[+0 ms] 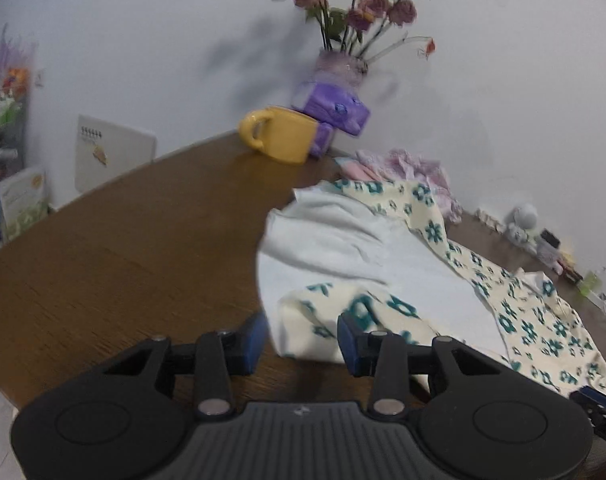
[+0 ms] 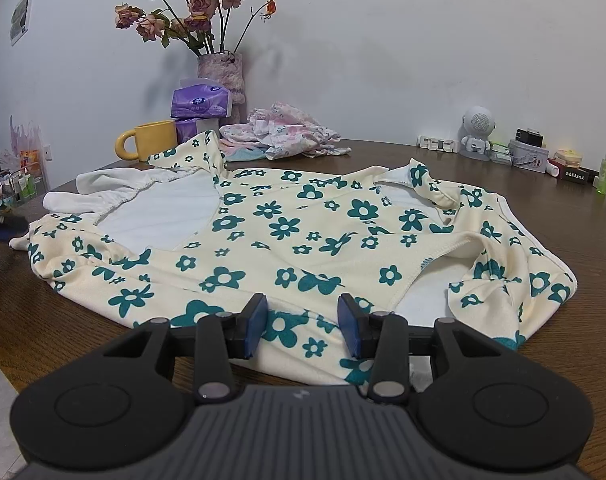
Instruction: Fold clothes
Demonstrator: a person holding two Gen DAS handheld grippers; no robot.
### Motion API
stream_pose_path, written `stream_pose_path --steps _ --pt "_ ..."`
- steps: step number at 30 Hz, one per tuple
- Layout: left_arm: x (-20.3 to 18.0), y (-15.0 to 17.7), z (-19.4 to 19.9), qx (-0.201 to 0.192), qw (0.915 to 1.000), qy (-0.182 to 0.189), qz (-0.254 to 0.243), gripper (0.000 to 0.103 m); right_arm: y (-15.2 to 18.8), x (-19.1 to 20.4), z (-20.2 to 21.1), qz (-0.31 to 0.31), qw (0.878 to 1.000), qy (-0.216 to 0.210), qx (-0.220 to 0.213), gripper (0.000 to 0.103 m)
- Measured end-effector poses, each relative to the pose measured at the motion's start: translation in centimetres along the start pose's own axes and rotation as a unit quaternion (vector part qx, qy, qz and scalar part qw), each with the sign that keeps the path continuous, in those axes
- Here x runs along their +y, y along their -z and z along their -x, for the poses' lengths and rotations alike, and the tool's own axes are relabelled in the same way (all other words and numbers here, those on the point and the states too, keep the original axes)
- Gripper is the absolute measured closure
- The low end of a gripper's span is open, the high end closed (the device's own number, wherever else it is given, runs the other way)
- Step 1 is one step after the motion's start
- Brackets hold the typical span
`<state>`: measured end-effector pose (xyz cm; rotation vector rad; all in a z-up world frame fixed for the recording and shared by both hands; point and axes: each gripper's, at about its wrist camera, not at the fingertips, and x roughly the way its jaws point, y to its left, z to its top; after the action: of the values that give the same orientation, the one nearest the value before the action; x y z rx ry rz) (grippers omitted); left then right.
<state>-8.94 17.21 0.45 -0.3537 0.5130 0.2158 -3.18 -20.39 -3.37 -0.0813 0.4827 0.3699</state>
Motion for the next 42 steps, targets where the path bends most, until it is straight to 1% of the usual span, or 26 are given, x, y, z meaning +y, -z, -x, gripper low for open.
stream_pose_path --steps 2,5,6,8,10,12,15,19,20,22,24,25,26,27,28,30,31,33,34,35,37,39,42 --pt "-0.9 0.1 -0.5 -0.003 0.9988 -0.022 -0.045 0.071 0.0 0.0 0.0 0.001 1.0 0.0 0.0 0.063" --pt "-2.3 0.4 -1.3 -0.008 0.9925 -0.051 -0.111 0.092 0.0 0.0 0.0 0.001 1.0 -0.001 0.0 0.063" --pt "-2.9 0.4 -1.6 -0.01 0.9894 -0.056 -0.134 0.101 0.0 0.0 0.0 0.001 1.0 -0.001 0.0 0.063" --pt "-3.8 0.2 -2.4 -0.008 0.9851 -0.06 -0.161 0.101 0.1 0.0 0.0 0.001 1.0 -0.001 -0.001 0.063" --pt "-4.4 -0.1 -3.5 -0.011 0.979 -0.073 -0.19 0.101 0.1 0.0 0.0 0.001 1.0 -0.001 -0.001 0.063" --pt "-4.7 -0.6 -4.6 -0.011 0.9752 -0.086 -0.204 0.102 0.1 -0.1 0.0 0.001 1.0 -0.002 -0.001 0.063" --pt "-4.4 -1.4 -5.6 -0.003 0.976 -0.095 -0.196 0.102 0.1 -0.2 0.0 0.002 1.0 -0.004 -0.001 0.063" --pt "-4.1 -1.6 -5.2 0.007 0.9763 -0.102 -0.191 0.102 0.1 -0.1 0.1 0.002 1.0 -0.005 -0.001 0.063" --pt "-3.9 -1.7 -5.1 0.009 0.9774 -0.1 -0.186 0.101 0.1 -0.1 0.1 0.002 1.0 -0.005 -0.001 0.063" --pt "-3.2 -2.1 -4.8 0.012 0.9834 -0.101 -0.151 0.097 0.1 -0.1 0.1 0.003 1.0 -0.004 -0.001 0.063" --pt "-2.5 -2.2 -3.9 0.005 0.9907 -0.091 -0.101 0.089 0.1 -0.1 0.2 0.003 1.0 -0.005 -0.001 0.063" --pt "-2.3 -2.1 -3.3 -0.003 0.9936 -0.082 -0.078 0.088 0.1 -0.1 0.2 0.003 1.0 -0.005 -0.001 0.063" --pt "-2.4 -2.0 -2.5 -0.012 0.996 -0.061 -0.064 0.086 0.1 -0.1 0.1 0.003 1.0 -0.005 0.0 0.063" --pt "-2.9 -1.7 -1.8 -0.018 0.997 -0.036 -0.066 0.086 0.1 -0.1 0.1 0.003 1.0 -0.006 0.0 0.063" --pt "-3.7 -1.4 -1.1 -0.023 0.997 -0.011 -0.073 0.084 0.1 -0.1 0.1 0.003 1.0 -0.006 0.0 0.063" --pt "-6.0 -0.6 -0.1 -0.026 0.9933 0.032 -0.108 0.074 0.0 -0.2 0.1 0.003 1.0 -0.008 0.002 0.063" --pt "-7.3 -0.1 0.2 -0.024 0.9899 0.053 -0.129 0.073 0.0 -0.2 0.1 0.003 1.0 -0.008 0.003 0.062" --pt "-9.7 0.9 0.4 -0.017 0.9817 0.085 -0.169 0.073 0.0 -0.3 0.1 0.003 1.0 -0.017 0.003 0.058" --pt "-10.8 1.5 0.2 -0.014 0.9769 0.094 -0.191 0.073 0.0 -0.3 0.1 0.003 1.0 -0.022 0.003 0.053" --pt "-11.8 2.1 -0.1 -0.012 0.9721 0.095 -0.214 0.073 0.1 -0.3 0.1 0.006 1.0 -0.024 0.002 0.052" --pt "-12.9 3.1 -1.0 0.001 0.9676 0.076 -0.241 0.075 0.1 -0.2 0.1 0.009 1.0 -0.025 0.001 0.052" --pt "-12.8 3.6 -1.9 0.021 0.969 0.066 -0.237 0.081 0.1 -0.3 0.2 0.01 1.0 -0.026 0.0 0.052" --pt "-11.6 3.9 -2.1 0.019 0.9738 0.075 -0.214 0.083 0.2 -0.5 0.2 0.01 0.999 -0.03 -0.003 0.052"
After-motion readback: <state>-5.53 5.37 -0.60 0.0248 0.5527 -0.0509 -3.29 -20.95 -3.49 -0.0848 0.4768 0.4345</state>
